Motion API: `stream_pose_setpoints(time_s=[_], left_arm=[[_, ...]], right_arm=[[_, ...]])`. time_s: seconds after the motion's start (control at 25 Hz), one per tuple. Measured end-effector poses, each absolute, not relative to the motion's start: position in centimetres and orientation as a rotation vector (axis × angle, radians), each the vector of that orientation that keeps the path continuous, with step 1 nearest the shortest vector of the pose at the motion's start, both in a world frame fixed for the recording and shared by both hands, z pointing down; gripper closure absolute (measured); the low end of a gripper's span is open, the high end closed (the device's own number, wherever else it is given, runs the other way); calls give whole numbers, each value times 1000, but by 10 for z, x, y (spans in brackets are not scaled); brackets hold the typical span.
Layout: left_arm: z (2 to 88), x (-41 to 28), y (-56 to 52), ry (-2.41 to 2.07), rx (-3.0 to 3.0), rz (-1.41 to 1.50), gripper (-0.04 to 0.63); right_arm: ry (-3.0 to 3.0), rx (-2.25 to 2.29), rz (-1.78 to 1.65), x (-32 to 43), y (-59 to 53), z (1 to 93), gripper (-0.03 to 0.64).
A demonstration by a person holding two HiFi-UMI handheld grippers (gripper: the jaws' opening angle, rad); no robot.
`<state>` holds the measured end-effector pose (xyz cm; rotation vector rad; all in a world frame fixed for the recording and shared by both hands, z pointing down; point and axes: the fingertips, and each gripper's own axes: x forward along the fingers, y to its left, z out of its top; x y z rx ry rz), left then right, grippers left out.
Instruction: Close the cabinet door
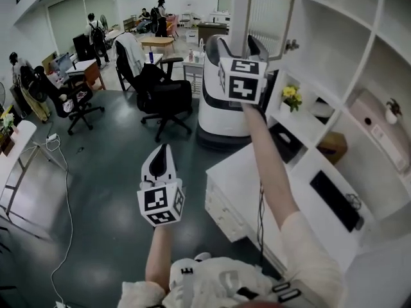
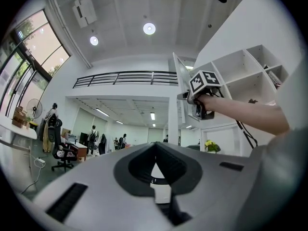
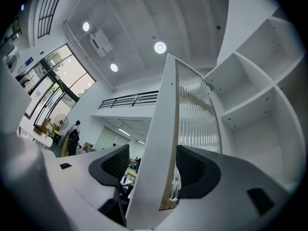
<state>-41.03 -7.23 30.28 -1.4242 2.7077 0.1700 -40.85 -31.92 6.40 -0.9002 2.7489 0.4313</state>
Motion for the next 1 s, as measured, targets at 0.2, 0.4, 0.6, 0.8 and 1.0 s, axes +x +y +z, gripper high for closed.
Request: stream_pose_setpoints(time_s=[0.2, 0.4, 0.6, 0.8, 1.0], left_arm=[[301, -414, -63, 2710, -1380, 188, 591], [306, -419, -58, 2733, -1356, 210, 591], [310, -422, -55, 2751, -1344, 227, 591], [306, -419, -59, 2733, -1357, 217, 591], [306, -418, -62, 2736, -1372, 213, 591]], right_arm=[[2761, -955, 431, -413, -333, 72, 334], [2786, -1004, 439, -420, -340, 76, 334], [2780, -1021, 450, -419, -344, 77, 334], [2779, -1023, 451, -417, -343, 77, 334], [2771, -1012, 442, -412, -341, 76, 334]])
